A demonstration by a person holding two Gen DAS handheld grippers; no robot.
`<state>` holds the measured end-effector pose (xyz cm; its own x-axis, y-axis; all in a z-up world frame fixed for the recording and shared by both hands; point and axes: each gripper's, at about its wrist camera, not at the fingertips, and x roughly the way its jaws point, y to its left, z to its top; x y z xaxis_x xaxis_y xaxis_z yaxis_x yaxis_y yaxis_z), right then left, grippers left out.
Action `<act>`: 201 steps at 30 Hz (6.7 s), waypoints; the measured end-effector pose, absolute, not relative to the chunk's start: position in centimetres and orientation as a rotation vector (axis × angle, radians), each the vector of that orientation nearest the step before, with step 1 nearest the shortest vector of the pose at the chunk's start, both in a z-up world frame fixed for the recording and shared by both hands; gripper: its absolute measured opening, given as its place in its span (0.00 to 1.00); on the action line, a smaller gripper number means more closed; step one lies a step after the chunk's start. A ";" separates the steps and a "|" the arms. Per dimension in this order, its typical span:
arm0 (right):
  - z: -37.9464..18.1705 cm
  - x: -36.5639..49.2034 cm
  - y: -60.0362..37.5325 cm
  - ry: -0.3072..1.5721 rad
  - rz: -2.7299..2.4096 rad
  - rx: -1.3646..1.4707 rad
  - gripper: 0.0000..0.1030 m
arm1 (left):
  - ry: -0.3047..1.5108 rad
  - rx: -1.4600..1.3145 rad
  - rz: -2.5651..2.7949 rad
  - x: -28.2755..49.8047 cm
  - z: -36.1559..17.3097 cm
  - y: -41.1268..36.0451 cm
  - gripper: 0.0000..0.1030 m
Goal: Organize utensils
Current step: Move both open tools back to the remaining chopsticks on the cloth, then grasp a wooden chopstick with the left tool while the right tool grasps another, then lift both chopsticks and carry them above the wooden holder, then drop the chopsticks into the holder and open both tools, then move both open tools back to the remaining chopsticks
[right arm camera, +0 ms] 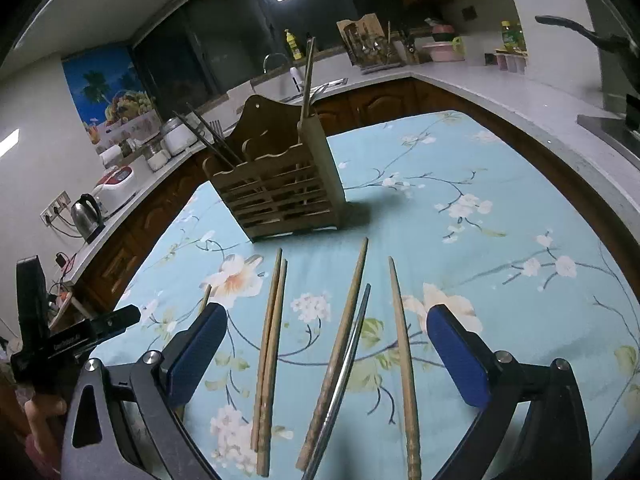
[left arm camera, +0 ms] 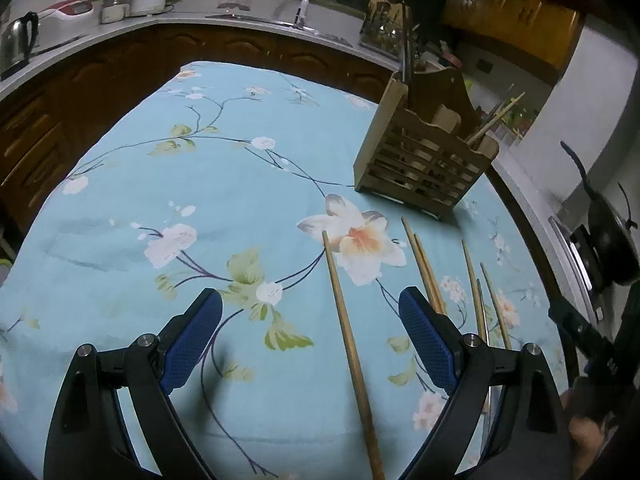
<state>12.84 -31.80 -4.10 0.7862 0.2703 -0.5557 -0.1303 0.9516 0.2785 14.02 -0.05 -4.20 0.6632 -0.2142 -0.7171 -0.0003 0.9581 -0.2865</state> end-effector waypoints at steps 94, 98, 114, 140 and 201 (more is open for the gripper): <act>11.4 15.2 -32.2 0.364 0.329 0.238 0.05 | 0.499 -0.275 -0.412 15.6 13.5 -0.4 0.04; 12.8 16.0 -32.5 0.331 0.324 0.243 0.05 | 0.468 -0.271 -0.408 16.6 14.8 -0.7 0.04; 18.0 23.0 -31.5 0.189 0.247 0.232 0.05 | 0.301 -0.244 -0.314 25.3 20.1 -2.0 0.04; 7.2 29.4 -31.2 0.362 0.195 0.271 0.06 | 0.444 -0.301 -0.260 31.3 8.1 -3.2 0.05; -4.0 11.2 -36.6 0.578 0.070 0.259 1.00 | 0.801 -0.244 -0.201 15.1 -2.3 -4.3 0.99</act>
<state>11.21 -36.58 -4.03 0.8363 0.1373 -0.5308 0.0075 0.9652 0.2614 15.08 -4.28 -2.26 0.6795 -0.2687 -0.6827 0.0850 0.9531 -0.2905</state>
